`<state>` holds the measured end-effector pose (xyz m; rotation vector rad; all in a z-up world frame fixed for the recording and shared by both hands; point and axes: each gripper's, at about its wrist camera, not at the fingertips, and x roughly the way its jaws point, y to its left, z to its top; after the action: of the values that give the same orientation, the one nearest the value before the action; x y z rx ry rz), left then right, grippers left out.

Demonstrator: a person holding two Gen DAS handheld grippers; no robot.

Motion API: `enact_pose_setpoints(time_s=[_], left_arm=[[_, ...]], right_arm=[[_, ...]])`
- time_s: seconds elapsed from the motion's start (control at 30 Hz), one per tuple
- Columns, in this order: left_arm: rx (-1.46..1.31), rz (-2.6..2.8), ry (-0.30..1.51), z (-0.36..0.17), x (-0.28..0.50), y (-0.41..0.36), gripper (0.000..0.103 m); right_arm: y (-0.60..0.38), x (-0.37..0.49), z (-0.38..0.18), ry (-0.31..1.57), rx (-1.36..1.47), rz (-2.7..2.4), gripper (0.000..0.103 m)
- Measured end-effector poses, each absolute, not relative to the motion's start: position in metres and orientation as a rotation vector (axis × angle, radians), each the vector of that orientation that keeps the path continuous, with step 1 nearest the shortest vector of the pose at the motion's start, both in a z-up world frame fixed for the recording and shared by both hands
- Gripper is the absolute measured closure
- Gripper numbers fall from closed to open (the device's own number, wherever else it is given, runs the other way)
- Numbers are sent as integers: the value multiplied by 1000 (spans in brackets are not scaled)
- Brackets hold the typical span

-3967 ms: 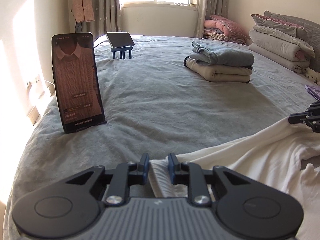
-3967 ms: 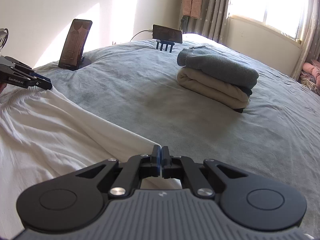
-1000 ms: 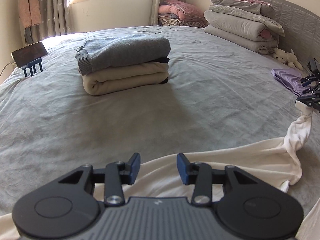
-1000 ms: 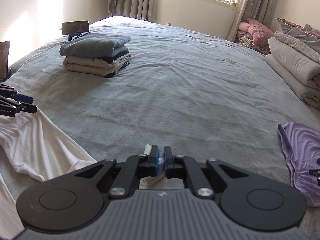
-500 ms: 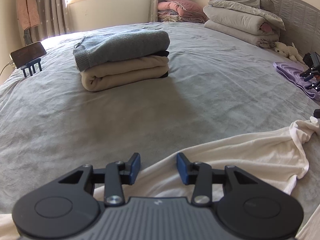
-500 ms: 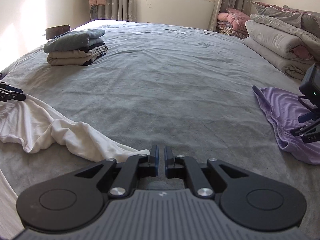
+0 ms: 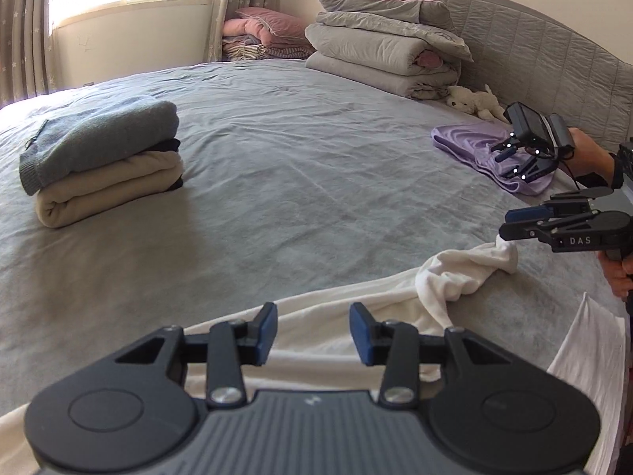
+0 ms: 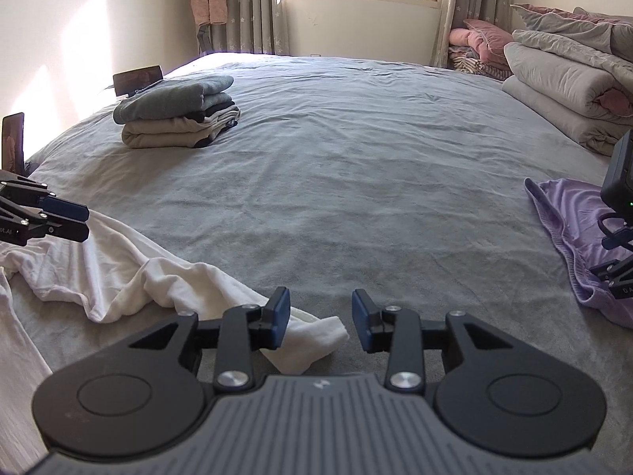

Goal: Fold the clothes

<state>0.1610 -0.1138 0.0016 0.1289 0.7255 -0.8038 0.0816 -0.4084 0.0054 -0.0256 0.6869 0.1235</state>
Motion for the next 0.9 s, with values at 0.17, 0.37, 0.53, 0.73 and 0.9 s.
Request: enact_pose_setpoints(time_s=[0.17,0.37,0.53,0.73,0.9], left_arm=[[58,-904,771,-10,156,-149,62],[99,-947,778,-24,144,-185,77],[155,-1024,707,-21,133,-185,96],[291,-1272,701,-18,109,-180,96],[417,-1335,710,-21,91,-176,82]], right_arm=[[-398,81,-8,729,-81,168,97],[-401,65,-5,698,-109,178,98],[-412,52,-1,690,-123,168,98],[-424,46,-7,746,-96,169,87],[-430,44,-1,732,-45,163,78]])
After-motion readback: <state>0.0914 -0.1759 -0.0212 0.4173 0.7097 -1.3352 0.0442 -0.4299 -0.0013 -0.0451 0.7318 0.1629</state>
